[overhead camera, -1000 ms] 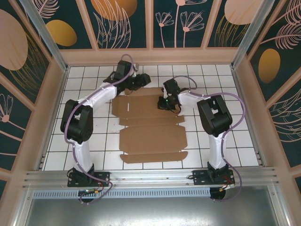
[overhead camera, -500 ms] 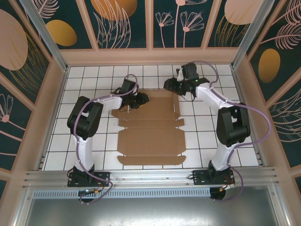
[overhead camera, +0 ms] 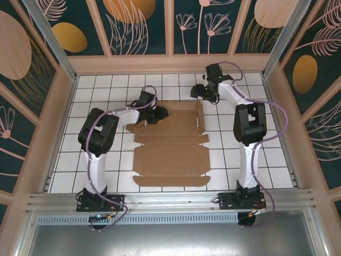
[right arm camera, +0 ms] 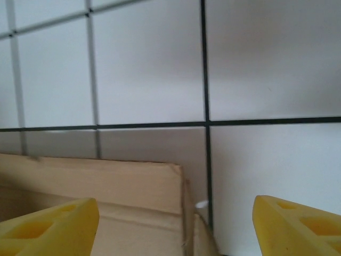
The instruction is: Fold the paper box
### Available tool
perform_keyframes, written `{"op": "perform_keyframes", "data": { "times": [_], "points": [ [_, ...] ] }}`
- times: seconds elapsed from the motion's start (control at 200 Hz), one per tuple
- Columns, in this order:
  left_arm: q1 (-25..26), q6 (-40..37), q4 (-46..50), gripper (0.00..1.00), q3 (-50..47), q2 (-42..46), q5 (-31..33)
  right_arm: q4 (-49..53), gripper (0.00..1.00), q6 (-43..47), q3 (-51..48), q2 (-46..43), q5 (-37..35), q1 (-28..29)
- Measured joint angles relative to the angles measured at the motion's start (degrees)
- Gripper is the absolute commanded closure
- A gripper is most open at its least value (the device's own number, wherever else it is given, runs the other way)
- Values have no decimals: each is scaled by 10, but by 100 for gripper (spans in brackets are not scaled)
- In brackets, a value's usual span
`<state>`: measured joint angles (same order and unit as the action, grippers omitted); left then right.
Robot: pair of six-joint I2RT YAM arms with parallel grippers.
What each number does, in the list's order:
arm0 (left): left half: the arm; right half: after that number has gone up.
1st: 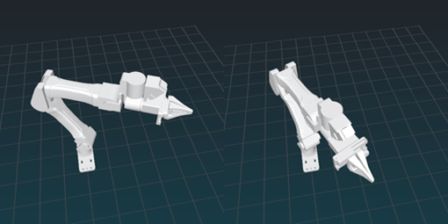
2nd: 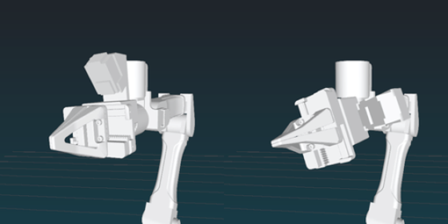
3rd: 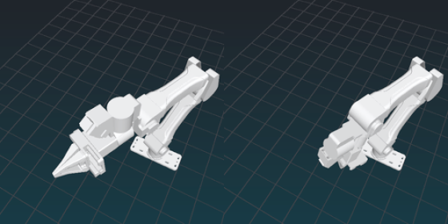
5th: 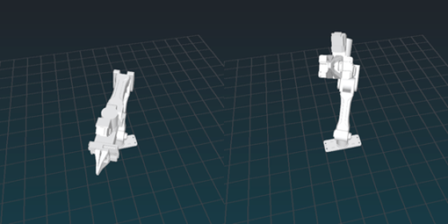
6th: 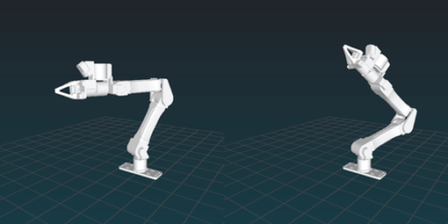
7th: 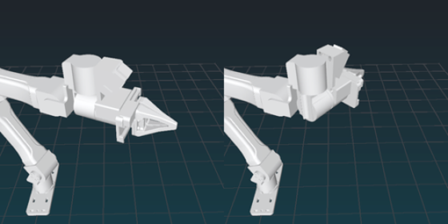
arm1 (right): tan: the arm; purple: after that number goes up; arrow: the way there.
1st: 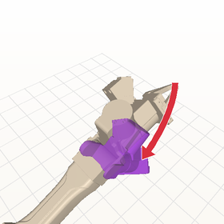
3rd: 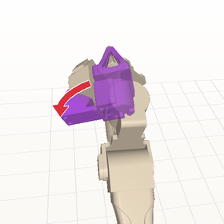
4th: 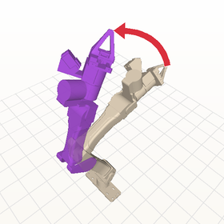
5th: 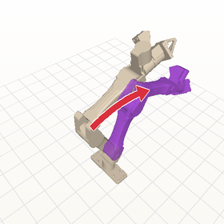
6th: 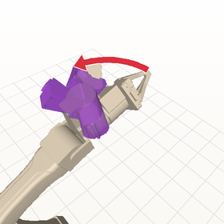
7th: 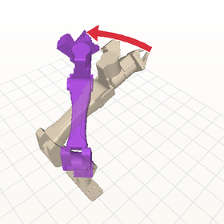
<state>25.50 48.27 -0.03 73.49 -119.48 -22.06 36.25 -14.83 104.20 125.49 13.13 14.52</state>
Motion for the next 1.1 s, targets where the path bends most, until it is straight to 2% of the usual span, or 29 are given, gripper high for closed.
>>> {"op": "perform_keyframes", "data": {
  "times": [0.435, 0.936, 1.096],
  "points": [
    [0, -11, 4, 63, 9, -5, 1, 16, 43, -3, 3, 19, 108, 16],
    [0, -15, 6, 63, 15, -8, 2, 21, 43, -5, 93, 109, 127, 22],
    [0, -1, 0, 64, 13, -8, 7, 26, 32, -7, 89, 85, 68, 26]
  ]
}}
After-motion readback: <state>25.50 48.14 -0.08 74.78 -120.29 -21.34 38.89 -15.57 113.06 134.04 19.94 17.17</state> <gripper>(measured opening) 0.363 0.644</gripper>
